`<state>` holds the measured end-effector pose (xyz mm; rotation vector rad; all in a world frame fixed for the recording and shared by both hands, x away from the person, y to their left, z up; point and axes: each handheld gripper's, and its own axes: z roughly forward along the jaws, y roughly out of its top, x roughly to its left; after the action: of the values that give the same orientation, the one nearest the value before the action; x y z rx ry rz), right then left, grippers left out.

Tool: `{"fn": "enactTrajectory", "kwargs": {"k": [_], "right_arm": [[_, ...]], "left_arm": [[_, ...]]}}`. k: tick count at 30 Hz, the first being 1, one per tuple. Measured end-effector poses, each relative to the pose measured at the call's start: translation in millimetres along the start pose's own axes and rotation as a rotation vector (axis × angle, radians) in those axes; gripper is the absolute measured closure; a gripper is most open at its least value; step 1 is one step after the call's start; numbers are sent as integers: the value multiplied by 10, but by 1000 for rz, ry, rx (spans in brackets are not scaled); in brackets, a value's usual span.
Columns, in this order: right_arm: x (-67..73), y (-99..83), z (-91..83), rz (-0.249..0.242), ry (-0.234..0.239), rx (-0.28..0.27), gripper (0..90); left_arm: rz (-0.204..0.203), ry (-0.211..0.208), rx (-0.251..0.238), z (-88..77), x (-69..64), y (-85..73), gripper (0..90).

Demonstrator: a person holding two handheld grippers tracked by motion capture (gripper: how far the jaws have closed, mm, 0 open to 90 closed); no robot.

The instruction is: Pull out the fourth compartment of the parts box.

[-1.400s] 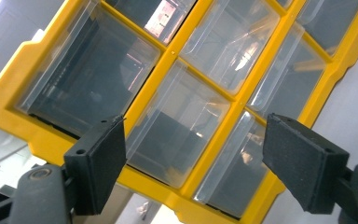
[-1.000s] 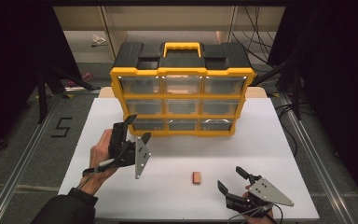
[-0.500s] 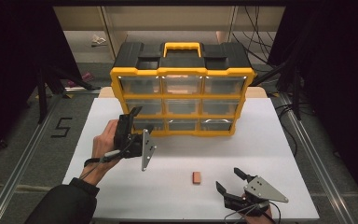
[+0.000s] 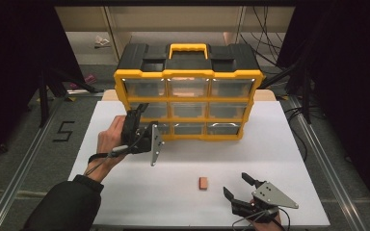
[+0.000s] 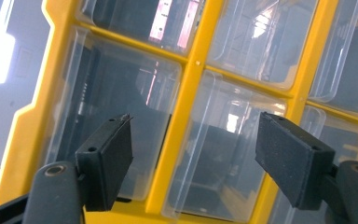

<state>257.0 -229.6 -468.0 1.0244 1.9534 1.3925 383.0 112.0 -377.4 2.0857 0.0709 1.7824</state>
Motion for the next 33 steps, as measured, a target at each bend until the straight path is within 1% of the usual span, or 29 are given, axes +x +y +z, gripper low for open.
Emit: {"fn": "enactTrajectory", "kwargs": {"k": [1,2,6,8,10,11,13,14,15,16,18,19,20,21,22,24,25,28,29,30,32,33], "right_arm": [[-1,1,-2,1,0,0,231],[-1,2,-4,1,-1,0,231],[0,2,-3,2,1,-10,230],[1,2,-3,3,1,-11,231],[0,3,-5,3,2,-11,231],[1,3,-4,4,2,-13,231],[1,3,-4,4,2,-14,230],[1,3,-4,5,2,-14,230],[1,3,-4,5,2,-14,230],[0,3,-6,3,3,-14,230],[0,4,-9,2,3,-12,229],[-1,4,-9,2,2,-15,229],[-1,5,-10,3,3,-15,229],[-3,5,-11,3,4,-15,229],[-2,5,-9,5,4,-19,229],[-2,5,-10,5,5,-18,229],[-2,5,-11,3,6,-17,229],[-1,6,-10,5,6,-20,229],[-2,6,-11,5,6,-20,229],[-2,6,-11,5,6,-20,228],[-2,6,-10,5,7,-20,228],[-2,6,-10,5,7,-20,229]], "left_arm": [[10,2,6,-1,-2,7,271],[32,7,3,7,-4,14,271],[51,13,13,35,2,22,291],[79,16,23,59,-3,20,300],[100,16,27,76,-13,17,303],[101,21,31,85,-24,11,305],[124,26,37,110,-47,0,313],[143,28,34,126,-54,-6,316],[143,28,34,126,-54,-6,318],[149,37,43,149,-86,-20,320],[177,40,51,163,-96,-17,325],[173,43,46,172,-110,-22,327],[189,44,50,176,-113,-18,330],[186,46,49,182,-125,-19,332],[192,48,53,185,-130,-17,334],[185,55,51,200,-157,-23,343],[195,61,44,209,-157,-22,347],[216,70,58,223,-155,-23,359],[212,71,62,230,-161,-28,363],[225,75,64,239,-157,-29,367],[233,77,64,249,-157,-32,374],[227,78,67,255,-166,-40,379]]}}
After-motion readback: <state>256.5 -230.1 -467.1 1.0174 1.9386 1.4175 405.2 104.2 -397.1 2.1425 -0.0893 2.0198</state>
